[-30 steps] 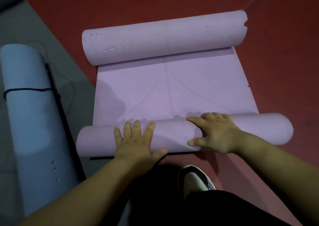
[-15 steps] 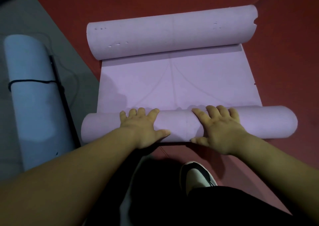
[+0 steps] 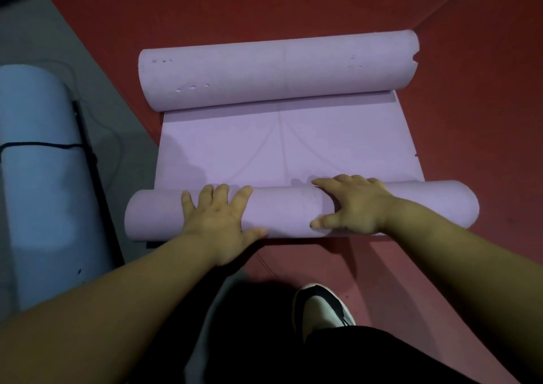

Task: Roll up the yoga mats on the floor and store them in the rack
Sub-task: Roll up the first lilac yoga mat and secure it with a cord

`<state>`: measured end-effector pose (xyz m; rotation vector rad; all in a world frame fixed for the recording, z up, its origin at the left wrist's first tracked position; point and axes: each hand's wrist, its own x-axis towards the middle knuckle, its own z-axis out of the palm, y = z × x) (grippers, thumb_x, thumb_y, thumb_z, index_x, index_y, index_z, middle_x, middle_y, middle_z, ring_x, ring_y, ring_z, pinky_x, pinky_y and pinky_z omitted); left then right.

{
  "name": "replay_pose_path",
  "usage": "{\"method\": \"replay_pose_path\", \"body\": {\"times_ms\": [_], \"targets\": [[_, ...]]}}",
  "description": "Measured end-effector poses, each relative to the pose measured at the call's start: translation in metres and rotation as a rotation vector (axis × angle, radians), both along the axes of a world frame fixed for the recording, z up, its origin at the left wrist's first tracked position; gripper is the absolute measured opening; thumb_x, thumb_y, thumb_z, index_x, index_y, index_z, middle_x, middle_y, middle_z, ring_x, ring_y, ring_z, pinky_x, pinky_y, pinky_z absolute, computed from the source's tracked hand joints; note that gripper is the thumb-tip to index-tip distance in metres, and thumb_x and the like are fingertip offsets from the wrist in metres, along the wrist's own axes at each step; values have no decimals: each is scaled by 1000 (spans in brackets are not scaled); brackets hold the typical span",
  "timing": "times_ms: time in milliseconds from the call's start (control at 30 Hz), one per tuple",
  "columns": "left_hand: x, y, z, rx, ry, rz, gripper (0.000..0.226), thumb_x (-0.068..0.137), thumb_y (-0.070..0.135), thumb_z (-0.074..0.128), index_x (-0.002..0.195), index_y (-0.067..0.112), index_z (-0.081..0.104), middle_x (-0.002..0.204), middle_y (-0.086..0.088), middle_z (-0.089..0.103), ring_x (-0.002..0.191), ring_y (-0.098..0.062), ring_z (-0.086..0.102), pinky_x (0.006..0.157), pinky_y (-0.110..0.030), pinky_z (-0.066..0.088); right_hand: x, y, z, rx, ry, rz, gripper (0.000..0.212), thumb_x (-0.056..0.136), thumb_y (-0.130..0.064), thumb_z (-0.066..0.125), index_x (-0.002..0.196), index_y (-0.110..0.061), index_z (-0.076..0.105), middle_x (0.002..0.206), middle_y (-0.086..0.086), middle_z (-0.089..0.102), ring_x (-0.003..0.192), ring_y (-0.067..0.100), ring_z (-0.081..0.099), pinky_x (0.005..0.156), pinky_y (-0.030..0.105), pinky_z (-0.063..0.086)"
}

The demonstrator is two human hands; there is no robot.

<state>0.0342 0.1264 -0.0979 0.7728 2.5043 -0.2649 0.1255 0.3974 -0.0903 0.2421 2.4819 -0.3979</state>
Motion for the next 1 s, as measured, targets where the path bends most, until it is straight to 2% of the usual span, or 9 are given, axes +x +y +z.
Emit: {"method": "replay_pose_path", "body": {"times_ms": [100,200,300,433,533,600,733,867,1000], "targets": [[-12,2,1,3,-30,-4,94,82,89,31,158,44,0,164,-6,16,150,-33,11,119,-67,3,30,-14,-12,103,297,-39,98,74,-87,39,159,-41,22,151,10,44,137,37,41,115,54,28],[-19,4,3,-11,-56,-16,93,81,89,33,157,45,1,164,-6,17,150,-33,13,118,-66,6,61,-29,-35,249,489,18,93,81,-81,48,159,-32,32,149,23,45,135,50,41,113,63,28],[-20,6,5,-22,-82,-3,92,83,88,33,157,46,1,166,-6,14,151,-33,11,120,-64,3,58,-26,-40,278,511,-4,85,84,-78,47,156,-33,37,147,22,47,133,49,42,112,63,28],[-22,11,16,40,-108,74,89,85,86,36,158,47,4,168,-6,10,154,-30,8,121,-63,0,47,-18,-38,282,501,34,85,83,-81,45,153,-32,41,140,20,53,126,46,49,108,60,33],[-5,-3,13,75,-18,-20,101,82,90,36,157,45,-13,170,-6,-9,155,-31,-9,121,-64,-4,30,-5,-34,246,445,31,90,79,-86,38,150,-33,44,132,15,57,117,41,54,104,57,37],[2,-9,5,30,15,-84,109,79,92,35,154,42,-26,168,-5,-23,154,-32,-19,120,-66,-8,19,0,-27,228,353,36,95,74,-90,29,154,-38,37,136,11,54,123,38,51,108,56,34],[-14,6,0,-9,-12,-32,112,76,95,35,155,41,-24,168,-6,-20,153,-34,-20,117,-66,-15,8,6,-20,230,266,49,99,71,-92,20,158,-45,21,149,4,44,135,31,41,115,49,26],[-22,8,1,-27,-60,-25,114,74,96,38,155,44,-22,169,-4,-17,154,-32,-19,119,-65,-14,9,3,-18,245,291,41,99,72,-90,23,158,-42,24,152,8,44,139,36,39,116,53,26],[-26,10,3,-10,-62,-23,113,73,96,39,155,44,-19,169,-4,-14,155,-32,-17,119,-65,-12,37,-19,-37,317,465,-4,96,78,-80,49,158,-28,34,152,23,42,139,50,37,113,64,28]]}}
